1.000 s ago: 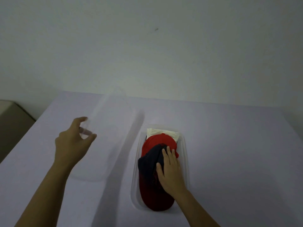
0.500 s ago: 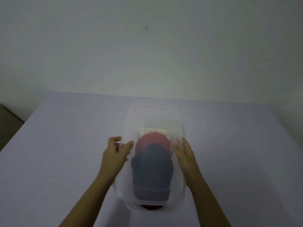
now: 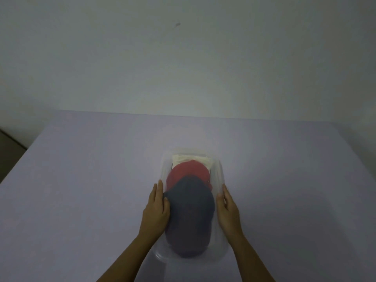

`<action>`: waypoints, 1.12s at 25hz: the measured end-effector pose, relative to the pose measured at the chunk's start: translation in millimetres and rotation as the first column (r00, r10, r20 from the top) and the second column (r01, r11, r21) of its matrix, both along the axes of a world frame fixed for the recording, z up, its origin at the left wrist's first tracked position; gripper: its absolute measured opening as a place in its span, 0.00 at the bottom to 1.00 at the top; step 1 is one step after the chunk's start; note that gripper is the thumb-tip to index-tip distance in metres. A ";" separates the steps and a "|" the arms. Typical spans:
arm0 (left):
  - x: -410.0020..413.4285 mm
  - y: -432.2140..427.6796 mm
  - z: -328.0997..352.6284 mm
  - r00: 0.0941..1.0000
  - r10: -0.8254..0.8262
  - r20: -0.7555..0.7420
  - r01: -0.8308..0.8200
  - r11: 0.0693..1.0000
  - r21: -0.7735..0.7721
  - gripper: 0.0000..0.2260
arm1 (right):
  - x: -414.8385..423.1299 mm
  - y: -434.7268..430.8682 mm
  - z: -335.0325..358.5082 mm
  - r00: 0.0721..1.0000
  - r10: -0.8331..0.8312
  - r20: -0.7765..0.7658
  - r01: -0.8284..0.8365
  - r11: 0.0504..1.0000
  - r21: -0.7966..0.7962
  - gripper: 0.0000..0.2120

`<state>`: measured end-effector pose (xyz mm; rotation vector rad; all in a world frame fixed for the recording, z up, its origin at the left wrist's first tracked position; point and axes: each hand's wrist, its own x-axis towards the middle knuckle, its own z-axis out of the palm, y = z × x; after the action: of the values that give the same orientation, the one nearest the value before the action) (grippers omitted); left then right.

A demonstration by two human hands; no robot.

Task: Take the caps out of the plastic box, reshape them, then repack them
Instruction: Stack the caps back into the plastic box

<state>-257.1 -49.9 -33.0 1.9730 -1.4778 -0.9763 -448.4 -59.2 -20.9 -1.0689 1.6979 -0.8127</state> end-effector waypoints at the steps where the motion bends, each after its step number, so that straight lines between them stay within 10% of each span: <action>1: 0.3 -2.1 -1.2 1.000 0.005 0.013 -0.005 1.000 0.003 0.24 | 0.8 -0.7 0.2 1.000 0.000 0.006 0.000 1.000 0.000 0.22; 7: -3.7 -7.5 -2.5 0.998 0.013 0.066 -0.012 1.000 -0.016 0.24 | -4.2 -7.2 -8.8 0.993 -0.068 0.095 0.067 0.998 0.016 0.21; 19: -4.8 -8.1 -8.4 0.966 -0.002 0.257 0.001 1.000 0.004 0.30 | 0.4 -7.9 -31.5 0.957 -0.057 -0.284 0.039 0.997 -0.071 0.22; 24: 5.4 -2.0 -5.8 0.999 -0.010 0.035 0.008 0.998 0.067 0.30 | -5.3 3.8 -23.0 0.958 -0.245 -0.147 0.218 0.960 -0.176 0.19; 28: 9.1 58.4 -7.7 0.925 0.306 -0.224 -0.252 0.937 0.241 0.37 | -12.0 62.3 -30.9 0.995 -0.058 -0.077 0.065 0.993 0.096 0.35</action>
<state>-248.0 8.5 -40.7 2.0364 -0.9522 -1.2426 -460.4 3.1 -51.8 -0.9938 1.8224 -0.7278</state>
